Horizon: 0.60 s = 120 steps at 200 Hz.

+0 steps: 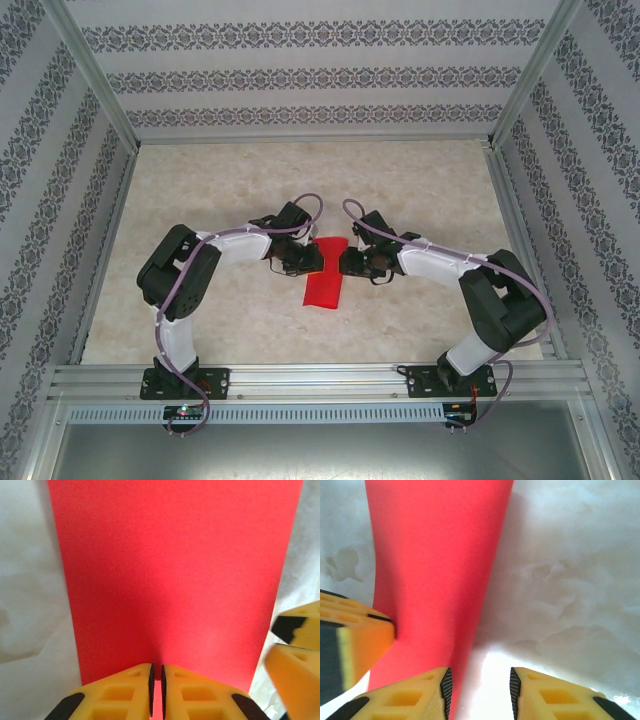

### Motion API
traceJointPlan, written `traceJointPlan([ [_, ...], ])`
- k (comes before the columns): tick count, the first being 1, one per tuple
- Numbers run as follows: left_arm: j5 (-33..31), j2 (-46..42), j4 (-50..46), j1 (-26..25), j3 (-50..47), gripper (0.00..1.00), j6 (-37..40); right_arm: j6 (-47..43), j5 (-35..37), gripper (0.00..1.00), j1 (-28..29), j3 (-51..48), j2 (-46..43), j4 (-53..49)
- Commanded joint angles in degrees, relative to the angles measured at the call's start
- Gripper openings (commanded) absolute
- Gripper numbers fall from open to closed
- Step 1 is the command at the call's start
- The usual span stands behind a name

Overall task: Fold a paper plane with a square sheet of paper (pick it up from the middle)
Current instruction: First fold in half a square sheet of paper at the center of the table.

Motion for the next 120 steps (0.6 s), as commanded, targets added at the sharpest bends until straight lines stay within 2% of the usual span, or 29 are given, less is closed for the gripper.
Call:
traceJointPlan([
  [1,0.95,1.11,0.38,-0.74,0.70,0.16,1.19,0.42,-1.04,0.38,-0.76,1.44,-1.96,-0.66],
  [50,1.32,1.60,0.84,-0.70,0.53,0.16,1.47,0.32,-0.77,0.41,-1.46,4.77,-0.30,-0.52],
  [77,1.73,1.38,1.24,-0.70,0.44,0.16,1.42,-1.10,1.51,0.50,-1.81,8.56,3.07,-4.36],
  [120,2.01,0.93,1.58,-0.69,0.84,0.16,1.31,-0.62,1.24,0.52,-2.70,10.89,7.58,-4.08],
])
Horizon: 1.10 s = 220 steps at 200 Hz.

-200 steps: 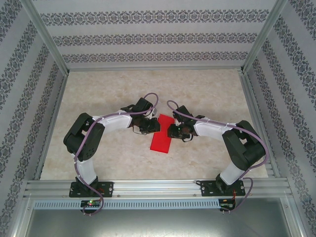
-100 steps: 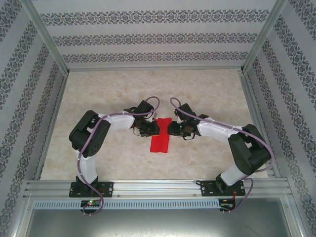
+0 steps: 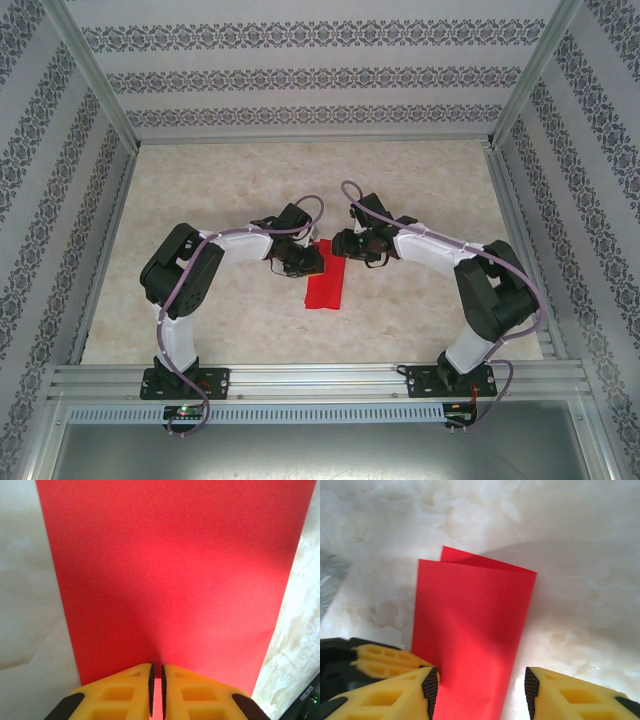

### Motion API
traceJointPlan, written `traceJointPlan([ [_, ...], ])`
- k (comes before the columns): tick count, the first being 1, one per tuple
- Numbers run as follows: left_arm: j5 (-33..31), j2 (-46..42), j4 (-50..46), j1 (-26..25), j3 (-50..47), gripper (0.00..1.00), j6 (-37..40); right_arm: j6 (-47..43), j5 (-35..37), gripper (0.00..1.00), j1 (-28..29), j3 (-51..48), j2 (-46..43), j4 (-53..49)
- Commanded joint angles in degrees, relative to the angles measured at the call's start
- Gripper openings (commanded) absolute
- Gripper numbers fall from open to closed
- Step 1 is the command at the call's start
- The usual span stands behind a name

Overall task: Fold a paper plane with a square sheet of paper (pick it up from the middle)
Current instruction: First fold in half a square sheet of paper at the center of the table.

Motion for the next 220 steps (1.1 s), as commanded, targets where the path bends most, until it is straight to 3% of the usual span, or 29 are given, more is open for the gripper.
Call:
traceJointPlan([
  [1,0.81,0.09,1.21,-0.63,0.81,0.16,1.32,-0.44,1.20,0.52,-0.60,2.05,2.58,-1.99],
  [27,1.16,0.00,1.42,-0.64,1.31,0.16,1.20,-0.46,0.54,0.56,-0.60,3.37,4.97,-1.84],
  [78,1.61,0.79,2.02,-0.67,2.13,0.16,0.98,1.70,-2.10,0.56,-0.69,2.77,7.66,2.81],
  [152,2.31,1.17,1.34,-0.63,3.80,0.17,1.04,0.87,0.75,0.42,-1.30,0.64,7.59,1.61],
  [220,-1.84,-1.53,-5.69,-0.63,6.49,0.17,4.24,-1.36,1.94,0.38,-1.05,-0.88,6.45,1.69],
])
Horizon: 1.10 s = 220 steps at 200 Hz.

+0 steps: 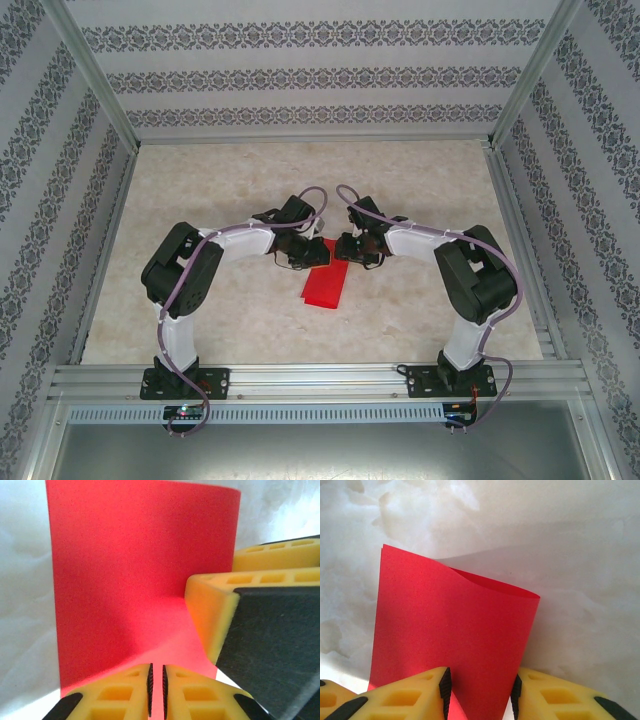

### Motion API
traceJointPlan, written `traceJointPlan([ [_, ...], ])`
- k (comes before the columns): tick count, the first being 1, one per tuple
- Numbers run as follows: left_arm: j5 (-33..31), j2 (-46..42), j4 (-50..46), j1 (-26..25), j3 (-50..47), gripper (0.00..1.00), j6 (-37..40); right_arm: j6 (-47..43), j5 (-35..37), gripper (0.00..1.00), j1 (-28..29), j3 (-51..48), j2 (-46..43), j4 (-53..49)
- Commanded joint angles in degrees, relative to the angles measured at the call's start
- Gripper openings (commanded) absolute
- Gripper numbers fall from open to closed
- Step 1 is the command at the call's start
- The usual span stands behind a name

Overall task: Fold a paper plane with a square sheet of paper (pick it up from the middle)
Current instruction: First fold in half a square sheet of paper at the center of the table.

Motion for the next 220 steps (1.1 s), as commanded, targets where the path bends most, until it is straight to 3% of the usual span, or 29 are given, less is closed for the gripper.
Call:
traceJointPlan([
  [1,-2.31,-2.06,-4.57,-0.63,1.82,0.17,2.91,-1.63,2.03,0.39,-0.17,-1.52,-0.70,-0.93],
  [43,-10.74,-5.10,-10.00,-0.28,2.31,0.17,4.97,-2.89,3.17,0.38,0.19,-1.96,-0.70,-1.36],
  [81,-14.09,-7.03,-11.70,-0.19,1.83,0.17,6.12,-4.83,4.40,0.39,1.41,-1.48,-0.70,-1.42],
  [220,-14.51,-10.40,-11.53,0.85,-1.28,0.17,6.04,-2.37,6.47,0.37,1.90,-3.26,-1.49,-0.49],
])
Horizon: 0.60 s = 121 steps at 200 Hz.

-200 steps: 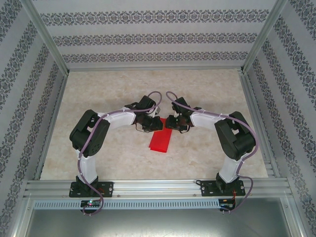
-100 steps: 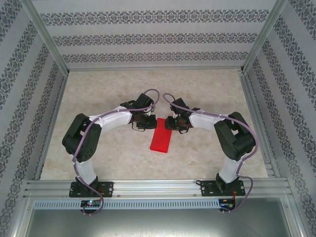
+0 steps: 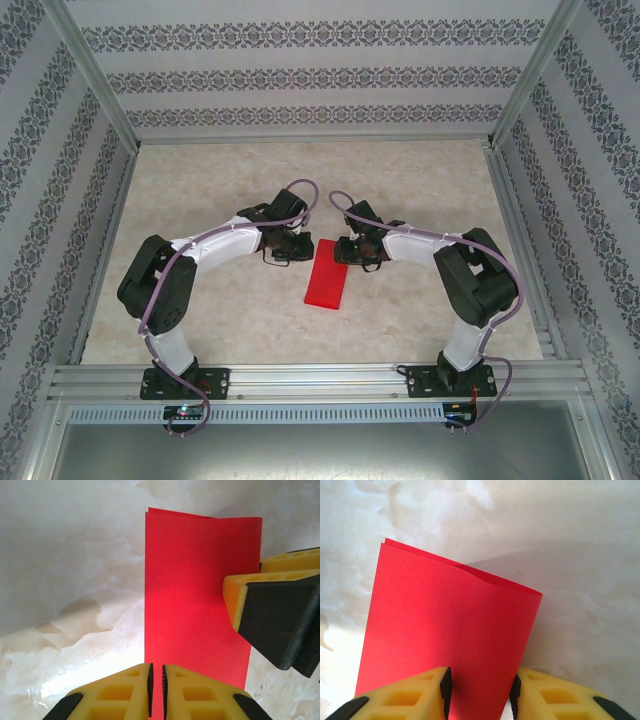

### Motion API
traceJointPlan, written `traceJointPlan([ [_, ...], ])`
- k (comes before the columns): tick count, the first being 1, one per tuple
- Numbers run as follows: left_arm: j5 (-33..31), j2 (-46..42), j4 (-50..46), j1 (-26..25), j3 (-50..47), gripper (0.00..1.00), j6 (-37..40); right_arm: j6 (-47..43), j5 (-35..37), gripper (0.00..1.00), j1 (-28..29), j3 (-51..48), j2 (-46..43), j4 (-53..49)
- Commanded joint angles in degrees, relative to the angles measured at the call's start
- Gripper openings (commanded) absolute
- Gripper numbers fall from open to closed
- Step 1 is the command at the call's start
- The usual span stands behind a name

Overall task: Fold a paper plane with a square sheet of paper (pick it up from the middle)
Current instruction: First fold in half a square sheet of paper at the center of the table.

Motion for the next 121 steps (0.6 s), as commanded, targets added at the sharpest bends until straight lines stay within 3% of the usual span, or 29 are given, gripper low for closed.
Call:
traceJointPlan([
  [1,-0.42,-0.97,-1.12,0.35,-0.50,0.17,1.36,1.25,2.17,0.37,-0.07,-1.84,-0.57,-2.04],
  [121,1.93,0.80,0.40,0.36,-0.69,0.17,1.02,0.43,1.57,0.35,-1.36,-2.84,-1.10,-1.61],
])
